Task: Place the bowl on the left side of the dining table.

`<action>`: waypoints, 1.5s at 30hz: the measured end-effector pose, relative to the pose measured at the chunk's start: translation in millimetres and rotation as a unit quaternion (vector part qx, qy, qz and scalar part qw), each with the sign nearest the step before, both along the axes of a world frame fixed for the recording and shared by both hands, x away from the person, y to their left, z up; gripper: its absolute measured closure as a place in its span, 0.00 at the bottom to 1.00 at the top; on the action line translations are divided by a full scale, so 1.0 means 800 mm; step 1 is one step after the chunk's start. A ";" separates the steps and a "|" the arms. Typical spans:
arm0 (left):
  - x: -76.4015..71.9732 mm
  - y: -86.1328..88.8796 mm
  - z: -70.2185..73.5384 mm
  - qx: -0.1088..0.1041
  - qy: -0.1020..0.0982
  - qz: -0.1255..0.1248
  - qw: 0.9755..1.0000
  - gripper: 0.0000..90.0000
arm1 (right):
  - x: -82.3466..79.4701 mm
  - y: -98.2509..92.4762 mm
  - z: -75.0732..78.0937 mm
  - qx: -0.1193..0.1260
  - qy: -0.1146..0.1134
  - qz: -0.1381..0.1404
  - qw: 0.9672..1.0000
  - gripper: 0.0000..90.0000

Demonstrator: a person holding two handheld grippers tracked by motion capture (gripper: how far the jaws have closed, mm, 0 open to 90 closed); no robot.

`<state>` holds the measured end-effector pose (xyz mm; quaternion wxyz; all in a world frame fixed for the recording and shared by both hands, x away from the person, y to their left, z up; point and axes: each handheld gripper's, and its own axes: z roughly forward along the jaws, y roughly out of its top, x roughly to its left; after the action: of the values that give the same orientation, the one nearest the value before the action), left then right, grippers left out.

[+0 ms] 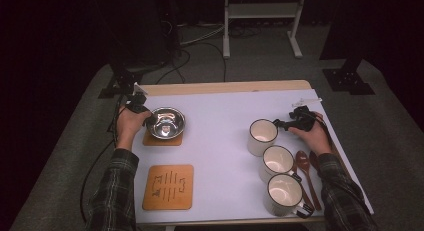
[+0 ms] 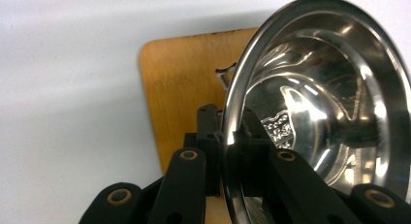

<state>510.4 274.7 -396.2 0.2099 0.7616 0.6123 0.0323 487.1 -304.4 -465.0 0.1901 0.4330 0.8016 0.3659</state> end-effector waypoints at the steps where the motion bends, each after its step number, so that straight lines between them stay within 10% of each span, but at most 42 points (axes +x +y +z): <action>1: 0.000 0.000 -0.001 0.002 0.001 0.002 1.000 0.90 | 0.000 0.000 0.000 0.000 0.000 0.000 1.000 0.30; 26: -0.002 0.008 -0.016 0.027 0.006 0.015 0.999 0.80 | 0.000 0.000 0.000 0.000 0.000 0.000 1.000 0.30; 45: -0.005 0.018 -0.012 0.038 -0.032 0.012 0.999 0.32 | 0.000 0.000 0.000 0.001 0.000 0.000 1.000 0.30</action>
<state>506.3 289.3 -406.0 0.2001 0.7600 0.6128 0.0829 487.1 -304.5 -465.0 0.1895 0.4330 0.8015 0.3664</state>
